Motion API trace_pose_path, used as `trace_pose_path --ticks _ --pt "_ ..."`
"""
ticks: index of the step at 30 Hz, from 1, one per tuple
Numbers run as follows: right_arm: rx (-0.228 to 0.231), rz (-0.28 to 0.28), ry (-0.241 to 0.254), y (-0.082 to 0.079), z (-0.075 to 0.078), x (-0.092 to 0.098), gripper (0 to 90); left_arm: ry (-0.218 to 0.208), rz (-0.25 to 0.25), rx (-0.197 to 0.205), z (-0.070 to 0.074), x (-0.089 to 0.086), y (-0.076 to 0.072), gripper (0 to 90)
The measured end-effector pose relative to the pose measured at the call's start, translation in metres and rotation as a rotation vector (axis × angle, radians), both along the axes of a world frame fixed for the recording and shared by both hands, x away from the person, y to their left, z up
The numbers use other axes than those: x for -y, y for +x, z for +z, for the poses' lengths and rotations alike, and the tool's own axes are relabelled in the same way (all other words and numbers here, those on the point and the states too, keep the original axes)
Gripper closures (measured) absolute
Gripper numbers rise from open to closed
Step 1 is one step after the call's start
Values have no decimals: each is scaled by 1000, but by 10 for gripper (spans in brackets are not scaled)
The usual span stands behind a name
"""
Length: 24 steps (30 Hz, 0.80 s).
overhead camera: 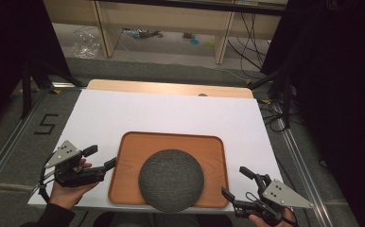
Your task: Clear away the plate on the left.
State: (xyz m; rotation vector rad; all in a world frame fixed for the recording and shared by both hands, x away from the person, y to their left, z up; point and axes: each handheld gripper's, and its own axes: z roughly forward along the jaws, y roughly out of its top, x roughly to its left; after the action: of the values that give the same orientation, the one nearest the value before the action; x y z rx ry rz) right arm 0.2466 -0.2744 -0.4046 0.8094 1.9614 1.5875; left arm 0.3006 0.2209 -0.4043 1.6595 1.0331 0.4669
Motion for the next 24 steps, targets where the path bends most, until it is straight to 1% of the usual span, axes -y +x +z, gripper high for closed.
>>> trace_pose_path --ticks 3,5,7,8,10,11,13,14,16,18,21,24 --pt "-3 0 0 0 0 0 163 -8 -7 8 1 -1 -4 161" --pt "-2 0 -1 0 0 0 163 -3 -6 16 1 -1 -7 161" --pt "-10 7 -5 0 0 0 162 -22 -16 19 2 -2 -9 161" --pt "-13 10 -6 0 0 0 162 -26 -10 24 2 -3 -11 161" --pt "-8 4 -3 0 0 1 162 6 0 40 3 -2 -13 161" --pt "-1 -4 1 0 0 0 161 12 1 46 4 -2 -15 161" --pt "0 -2 1 0 0 0 161 4 -3 42 4 -3 -16 161" --pt "-11 7 -8 0 0 0 161 5 -3 44 4 -3 -18 160" --pt "-6 -1 -8 0 0 0 161 13 2 48 4 -4 -19 160" --pt "-5 3 -9 0 0 0 161 14 7 52 5 -4 -21 160" --pt "-12 5 -11 0 0 1 161 37 12 56 4 -5 -21 160" --pt "-10 6 -11 0 0 1 162 43 12 52 3 -5 -20 160"
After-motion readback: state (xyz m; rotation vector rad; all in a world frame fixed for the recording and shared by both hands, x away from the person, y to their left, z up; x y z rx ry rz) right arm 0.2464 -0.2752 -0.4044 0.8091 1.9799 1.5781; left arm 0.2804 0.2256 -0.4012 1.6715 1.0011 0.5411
